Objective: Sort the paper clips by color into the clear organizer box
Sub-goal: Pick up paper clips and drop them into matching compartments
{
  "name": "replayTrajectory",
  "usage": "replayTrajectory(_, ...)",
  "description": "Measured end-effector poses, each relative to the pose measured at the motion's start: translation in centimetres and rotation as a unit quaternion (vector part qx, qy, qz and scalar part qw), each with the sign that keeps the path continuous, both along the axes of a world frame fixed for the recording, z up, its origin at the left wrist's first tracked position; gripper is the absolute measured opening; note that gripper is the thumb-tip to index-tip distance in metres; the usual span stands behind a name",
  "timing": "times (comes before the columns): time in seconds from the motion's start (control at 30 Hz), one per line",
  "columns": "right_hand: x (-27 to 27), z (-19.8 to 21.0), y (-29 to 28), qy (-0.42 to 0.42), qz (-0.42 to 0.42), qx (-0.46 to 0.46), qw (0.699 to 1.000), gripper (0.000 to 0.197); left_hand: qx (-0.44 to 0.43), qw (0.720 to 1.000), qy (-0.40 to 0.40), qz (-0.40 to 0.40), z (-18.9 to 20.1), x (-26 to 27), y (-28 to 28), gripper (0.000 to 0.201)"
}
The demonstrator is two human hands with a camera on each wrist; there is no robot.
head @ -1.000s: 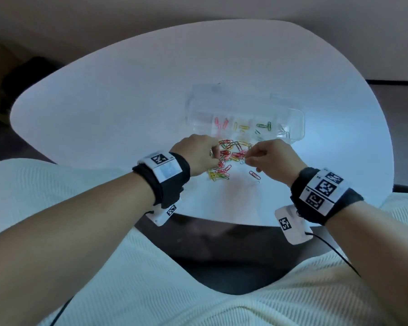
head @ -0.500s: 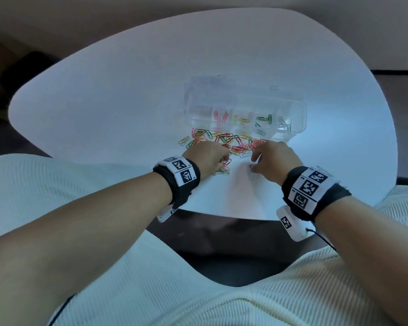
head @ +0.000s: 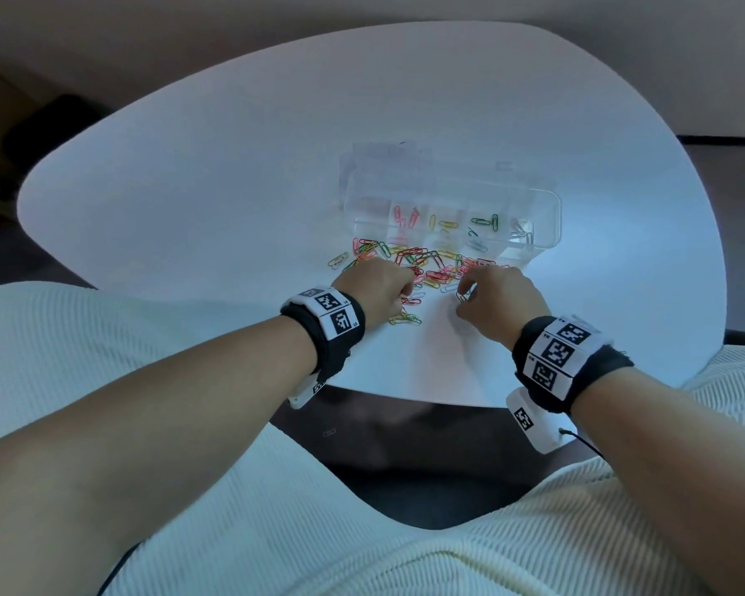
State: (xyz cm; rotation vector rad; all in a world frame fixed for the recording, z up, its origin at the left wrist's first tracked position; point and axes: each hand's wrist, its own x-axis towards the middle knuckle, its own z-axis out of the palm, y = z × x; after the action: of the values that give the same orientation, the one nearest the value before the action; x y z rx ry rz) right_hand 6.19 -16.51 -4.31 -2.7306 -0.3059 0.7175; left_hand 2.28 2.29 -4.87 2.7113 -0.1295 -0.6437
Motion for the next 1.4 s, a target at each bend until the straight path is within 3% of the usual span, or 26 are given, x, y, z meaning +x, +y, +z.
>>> replayTrajectory(0.1,0.3,0.8,0.5,0.077,-0.084,0.131,0.985,0.015,0.016,1.0,-0.012,-0.002,0.0,0.1,0.1,0.014)
replayTrajectory(0.23,0.0,1.6,0.9,0.249,-0.258,0.35,0.866,0.024,0.034,0.999,-0.016,-0.008,0.1,0.2,-0.1,0.015)
replayTrajectory(0.3,0.0,1.5,0.9,0.278,-0.264,0.377,0.843,0.025,0.047,0.999,-0.017,-0.02,0.2,0.4,-0.3,0.018)
replayTrajectory(0.33,0.0,1.6,1.0,0.279,-0.249,0.373,0.849,0.024,0.054,0.998,-0.017,-0.027,0.2,0.4,-0.4,0.02)
replayTrajectory(0.37,-0.1,1.5,1.1,0.261,-0.214,0.346,0.876,0.024,0.057,0.998,-0.018,-0.03,0.3,0.4,-0.4,0.02)
replayTrajectory(0.43,-0.3,1.5,1.4,0.178,-0.091,0.236,0.951,0.021,0.049,0.998,-0.017,-0.025,0.2,0.4,-0.4,0.019)
replayTrajectory(0.5,-0.8,1.0,1.7,0.118,0.035,0.137,0.983,0.027,0.035,0.999,-0.01,-0.011,0.0,0.4,-0.2,0.016)
replayTrajectory(0.63,-1.4,0.1,1.8,0.077,0.122,0.046,0.989,0.039,0.014,1.0,-0.001,0.007,0.1,0.4,0.2,0.014)
replayTrajectory(0.8,-0.9,0.6,1.2,0.01,0.112,0.001,0.994,0.026,0.014,1.0,-0.02,0.012,0.5,0.6,0.6,0.018)
replayTrajectory(0.93,-0.7,0.8,1.1,-0.02,0.111,0.016,0.994,0.031,0.025,1.0,-0.015,-0.003,0.6,0.7,0.5,0.019)
replayTrajectory(1.13,-1.3,1.0,1.8,0.006,0.182,-0.001,0.983,0.047,0.048,0.999,-0.014,-0.023,0.5,0.6,0.2,0.019)
replayTrajectory(1.4,-0.3,0.1,0.9,-0.033,0.11,-0.027,0.993,0.015,0.037,0.998,-0.029,-0.031,0.3,0.5,0.3,0.02)
